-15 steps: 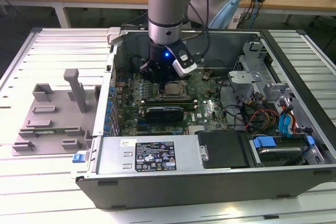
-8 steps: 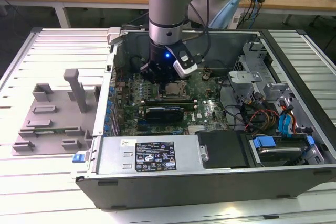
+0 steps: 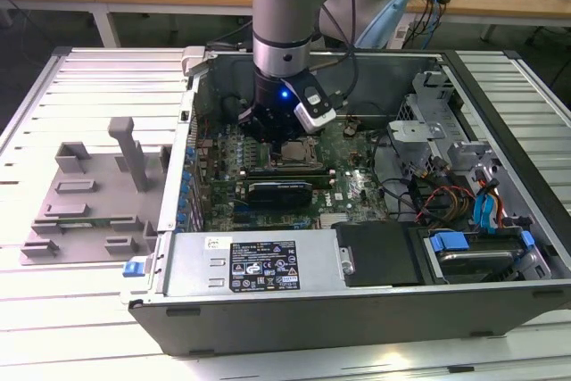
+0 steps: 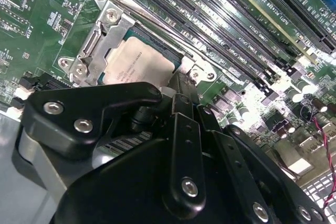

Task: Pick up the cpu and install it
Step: 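Close the cpu cover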

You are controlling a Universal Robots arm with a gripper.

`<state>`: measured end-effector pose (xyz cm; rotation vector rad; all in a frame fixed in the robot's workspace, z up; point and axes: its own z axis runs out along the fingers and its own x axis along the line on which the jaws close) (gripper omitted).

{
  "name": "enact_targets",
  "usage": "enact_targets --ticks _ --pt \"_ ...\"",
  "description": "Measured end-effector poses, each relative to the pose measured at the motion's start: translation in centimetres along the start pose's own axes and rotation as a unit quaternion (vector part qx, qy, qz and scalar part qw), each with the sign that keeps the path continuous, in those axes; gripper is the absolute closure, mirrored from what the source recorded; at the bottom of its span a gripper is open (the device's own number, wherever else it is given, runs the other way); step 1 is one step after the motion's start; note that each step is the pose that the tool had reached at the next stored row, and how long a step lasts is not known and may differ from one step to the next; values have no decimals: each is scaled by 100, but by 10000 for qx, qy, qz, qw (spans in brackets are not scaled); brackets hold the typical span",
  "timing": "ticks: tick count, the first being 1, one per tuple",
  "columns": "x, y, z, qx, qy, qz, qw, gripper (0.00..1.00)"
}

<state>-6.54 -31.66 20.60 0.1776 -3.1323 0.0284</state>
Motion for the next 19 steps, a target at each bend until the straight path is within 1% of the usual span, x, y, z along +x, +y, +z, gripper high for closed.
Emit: enact_targets --ticks 3,4,7,10,11,12,13,17,18,19 --pt "0 -1 -35 0 0 0 10000 89" --pt "0 -1 -63 0 0 0 10000 89" --pt "0 -2 -110 0 0 0 10000 89" --pt "0 -2 -208 0 0 -1 10000 89" --pt "1 -2 -231 0 0 0 10000 89" --pt "1 -3 -272 0 0 0 10000 89" --pt "1 -3 -296 1 0 0 10000 89" --pt "-7 -4 -297 1 0 1 10000 89" --pt "-21 -5 -297 1 0 2 10000 89" --pt "-50 -8 -296 0 0 3 10000 89"
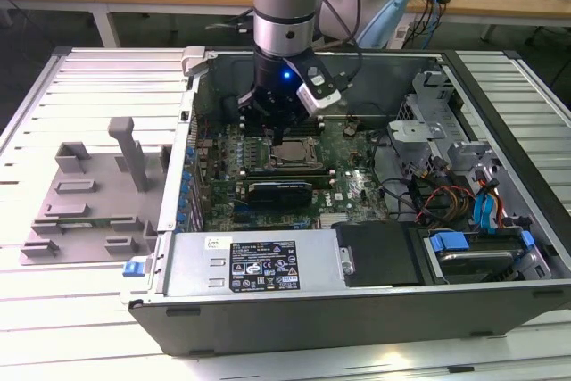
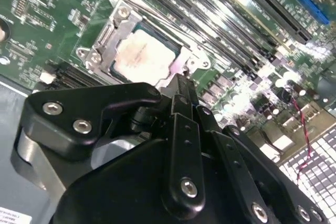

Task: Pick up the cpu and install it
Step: 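Close the cpu cover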

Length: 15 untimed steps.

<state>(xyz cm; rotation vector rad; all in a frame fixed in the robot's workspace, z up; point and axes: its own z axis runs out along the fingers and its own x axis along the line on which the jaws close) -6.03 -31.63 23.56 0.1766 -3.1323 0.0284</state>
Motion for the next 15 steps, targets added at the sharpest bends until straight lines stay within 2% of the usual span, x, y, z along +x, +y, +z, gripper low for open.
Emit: enact_targets --ticks 4,7,8,9,10,11,15 --pt "-174 -20 1 0 1 2 10000 89" --pt "-257 -30 0 3 3 3 10000 89" --pt "-255 -29 1 4 0 4 10000 89" --pt "-253 -28 2 19 -127 28 9999 89" --pt "-253 -28 6 24 -154 187 9997 89" --pt "-253 -28 8 26 -152 316 9994 89" --pt "-249 -27 9 25 -152 331 9993 89"
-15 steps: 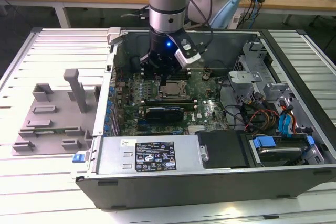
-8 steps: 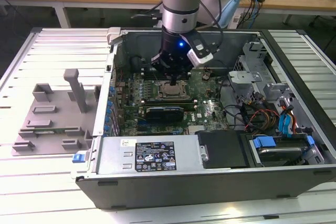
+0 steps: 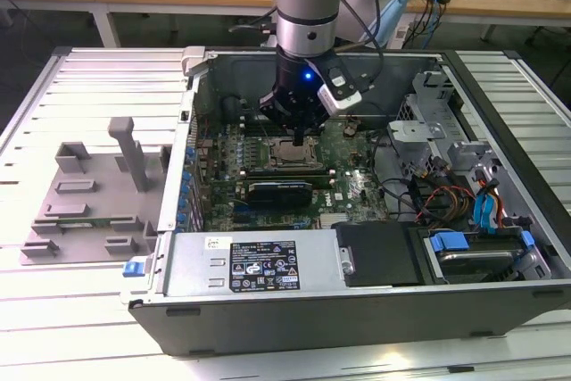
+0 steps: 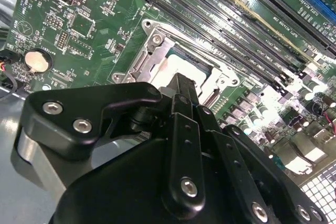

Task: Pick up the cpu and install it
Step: 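Close the cpu cover, then install the first cpu locking lever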

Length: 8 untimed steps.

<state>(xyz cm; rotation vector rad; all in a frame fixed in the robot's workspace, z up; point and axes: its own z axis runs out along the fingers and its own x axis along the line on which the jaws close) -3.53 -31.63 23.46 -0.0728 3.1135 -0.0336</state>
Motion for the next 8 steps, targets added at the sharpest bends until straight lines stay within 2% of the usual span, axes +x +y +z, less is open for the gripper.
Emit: enact_targets --ticks 8 --pt "3 0 0 0 0 2 10000 89"
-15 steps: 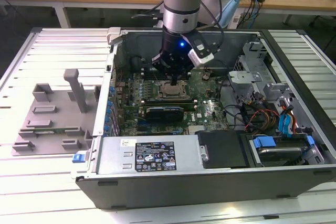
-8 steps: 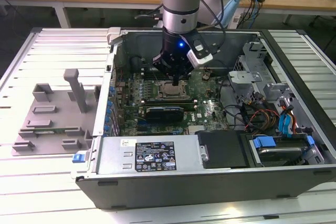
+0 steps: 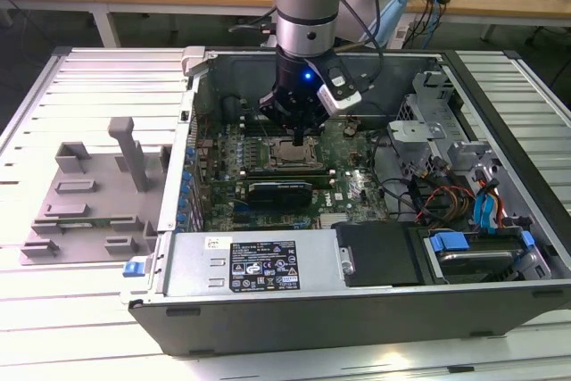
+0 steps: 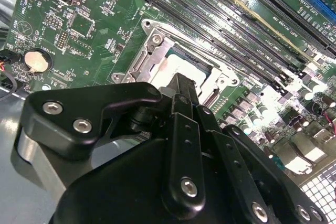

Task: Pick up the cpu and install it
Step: 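Install the first cpu locking lever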

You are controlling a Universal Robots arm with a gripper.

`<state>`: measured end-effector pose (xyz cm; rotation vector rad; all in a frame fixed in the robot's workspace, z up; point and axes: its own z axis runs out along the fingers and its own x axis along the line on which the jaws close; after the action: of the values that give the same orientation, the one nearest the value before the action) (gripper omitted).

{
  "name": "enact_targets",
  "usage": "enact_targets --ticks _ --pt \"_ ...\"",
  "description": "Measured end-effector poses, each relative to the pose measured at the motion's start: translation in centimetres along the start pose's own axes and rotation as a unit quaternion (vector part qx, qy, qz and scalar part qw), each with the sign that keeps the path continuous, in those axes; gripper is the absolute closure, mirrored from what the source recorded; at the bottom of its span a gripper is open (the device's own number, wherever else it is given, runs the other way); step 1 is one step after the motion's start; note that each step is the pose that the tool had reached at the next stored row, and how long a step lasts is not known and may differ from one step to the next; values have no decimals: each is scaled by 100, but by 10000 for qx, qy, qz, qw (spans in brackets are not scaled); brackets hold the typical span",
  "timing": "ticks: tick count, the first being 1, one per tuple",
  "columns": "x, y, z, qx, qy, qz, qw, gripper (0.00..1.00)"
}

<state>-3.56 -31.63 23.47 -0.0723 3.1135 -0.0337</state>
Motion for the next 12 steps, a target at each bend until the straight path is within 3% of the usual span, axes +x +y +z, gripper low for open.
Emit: enact_targets --ticks 4,7,12 --pt "1 0 0 0 0 1 10000 89" --pt "-2 -2 -109 0 0 1 10000 89" --pt "20 -2 -119 1 1 0 10000 89"
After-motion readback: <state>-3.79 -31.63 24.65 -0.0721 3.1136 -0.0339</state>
